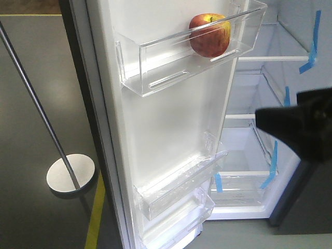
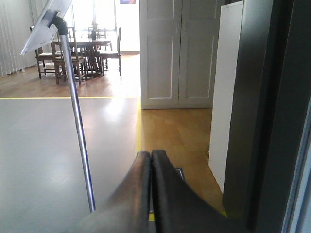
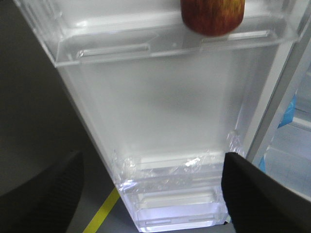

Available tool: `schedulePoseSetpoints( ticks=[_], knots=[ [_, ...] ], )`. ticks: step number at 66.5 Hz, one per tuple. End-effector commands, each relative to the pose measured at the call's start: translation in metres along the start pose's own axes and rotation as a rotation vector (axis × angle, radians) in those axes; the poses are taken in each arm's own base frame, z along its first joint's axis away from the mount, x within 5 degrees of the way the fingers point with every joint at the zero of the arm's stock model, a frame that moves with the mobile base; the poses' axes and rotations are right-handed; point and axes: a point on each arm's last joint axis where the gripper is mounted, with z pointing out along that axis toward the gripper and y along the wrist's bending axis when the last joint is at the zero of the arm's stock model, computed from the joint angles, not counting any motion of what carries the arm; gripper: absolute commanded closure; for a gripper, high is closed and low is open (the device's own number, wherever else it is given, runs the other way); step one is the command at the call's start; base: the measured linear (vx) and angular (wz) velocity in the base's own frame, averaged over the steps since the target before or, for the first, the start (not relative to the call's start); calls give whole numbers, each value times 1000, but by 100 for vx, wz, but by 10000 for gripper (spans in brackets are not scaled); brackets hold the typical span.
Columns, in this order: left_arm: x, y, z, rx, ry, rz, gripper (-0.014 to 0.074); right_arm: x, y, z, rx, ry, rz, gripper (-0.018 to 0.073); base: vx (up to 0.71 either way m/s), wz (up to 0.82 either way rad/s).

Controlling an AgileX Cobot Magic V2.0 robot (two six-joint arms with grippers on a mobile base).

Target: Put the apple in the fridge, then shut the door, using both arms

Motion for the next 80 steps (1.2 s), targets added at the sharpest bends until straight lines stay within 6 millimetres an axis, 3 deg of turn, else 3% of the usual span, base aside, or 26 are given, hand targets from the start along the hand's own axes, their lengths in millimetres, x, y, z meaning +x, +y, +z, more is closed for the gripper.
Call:
schedulePoseSetpoints(
  ticks=[1, 21, 35, 49, 56, 80],
  knots=[
    [-3, -1, -1, 12, -81, -6, 603, 13, 6, -19, -11, -99, 17, 4, 0, 0],
    [-3, -1, -1, 12, -81, -6, 603, 94, 27, -45, -138, -26, 92, 4, 0, 0],
    [-3, -1, -1, 12, -81, -6, 603, 137, 39, -52, -246, 65, 125, 4, 0, 0],
    [-3, -1, -1, 12, -81, -6, 603, 157, 43, -58, -267, 89, 123, 4, 0, 0],
    [-4, -1, -1, 9, -85, 87, 603, 164, 44, -58, -271, 95, 120, 4, 0, 0],
    [-5, -1, -1, 9, -95, 107, 603, 166, 44, -59, -276, 110, 116, 4, 0, 0]
  ],
)
